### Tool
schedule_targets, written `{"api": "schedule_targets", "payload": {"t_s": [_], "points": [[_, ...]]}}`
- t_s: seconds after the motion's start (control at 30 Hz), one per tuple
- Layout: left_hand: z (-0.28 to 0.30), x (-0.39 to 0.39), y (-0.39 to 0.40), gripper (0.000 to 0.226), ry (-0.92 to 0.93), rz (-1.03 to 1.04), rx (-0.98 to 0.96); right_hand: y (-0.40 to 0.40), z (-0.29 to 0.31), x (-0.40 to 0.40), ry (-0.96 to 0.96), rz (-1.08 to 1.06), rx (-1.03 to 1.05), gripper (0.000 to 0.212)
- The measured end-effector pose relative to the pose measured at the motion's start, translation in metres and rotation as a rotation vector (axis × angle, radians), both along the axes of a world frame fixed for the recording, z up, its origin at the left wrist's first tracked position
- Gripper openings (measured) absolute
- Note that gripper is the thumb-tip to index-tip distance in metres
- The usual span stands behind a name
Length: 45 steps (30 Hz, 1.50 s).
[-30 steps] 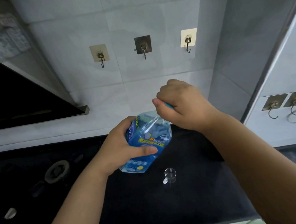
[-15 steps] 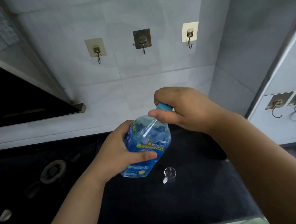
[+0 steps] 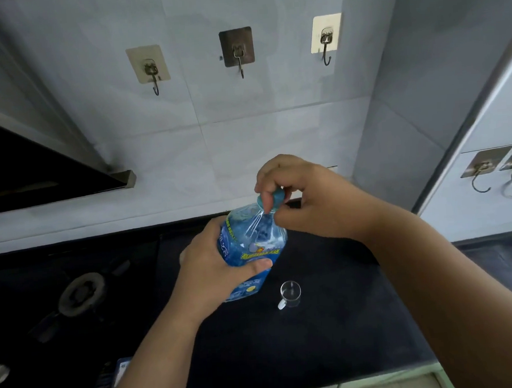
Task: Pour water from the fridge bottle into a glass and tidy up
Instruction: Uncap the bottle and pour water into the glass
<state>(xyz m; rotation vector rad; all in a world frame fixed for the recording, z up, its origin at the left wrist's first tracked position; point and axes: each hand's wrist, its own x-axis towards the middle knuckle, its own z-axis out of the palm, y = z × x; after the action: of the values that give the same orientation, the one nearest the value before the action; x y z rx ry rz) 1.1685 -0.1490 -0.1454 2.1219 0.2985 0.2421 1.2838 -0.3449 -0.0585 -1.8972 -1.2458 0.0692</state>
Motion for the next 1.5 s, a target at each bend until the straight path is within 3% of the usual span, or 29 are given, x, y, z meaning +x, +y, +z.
{"api": "schedule_targets", "payload": {"t_s": [0.2,0.33,0.53,0.7,1.03,1.2,1.37,1.5], "points": [[-0.016,0.005,-0.015,0.083,0.045,0.015,0.114,-0.006,-0.017,0.009,-0.095,-0.015,0.029,0.043],[-0.025,0.009,-0.023,0.082,0.083,0.014,0.118,-0.014,-0.031,0.012,-0.068,-0.105,0.091,0.041],[-0.039,0.016,-0.036,0.081,0.093,0.020,0.018,-0.028,-0.049,0.020,0.112,-0.243,0.182,0.051],[-0.054,0.023,-0.046,0.081,0.099,-0.015,-0.026,-0.031,-0.074,0.021,0.064,-0.292,0.152,0.057],[-0.087,0.041,-0.074,0.084,0.134,-0.079,-0.077,-0.054,-0.100,0.030,0.363,-0.304,0.230,0.043],[-0.101,0.052,-0.098,0.075,0.192,-0.093,-0.185,-0.064,-0.127,0.037,0.355,-0.422,0.117,0.051],[-0.122,0.069,-0.114,0.075,0.233,-0.118,-0.232,-0.080,-0.148,0.044,0.361,-0.530,0.053,0.039],[-0.141,0.080,-0.124,0.077,0.253,-0.134,-0.219,-0.089,-0.163,0.047,0.418,-0.556,0.051,0.041]]}}
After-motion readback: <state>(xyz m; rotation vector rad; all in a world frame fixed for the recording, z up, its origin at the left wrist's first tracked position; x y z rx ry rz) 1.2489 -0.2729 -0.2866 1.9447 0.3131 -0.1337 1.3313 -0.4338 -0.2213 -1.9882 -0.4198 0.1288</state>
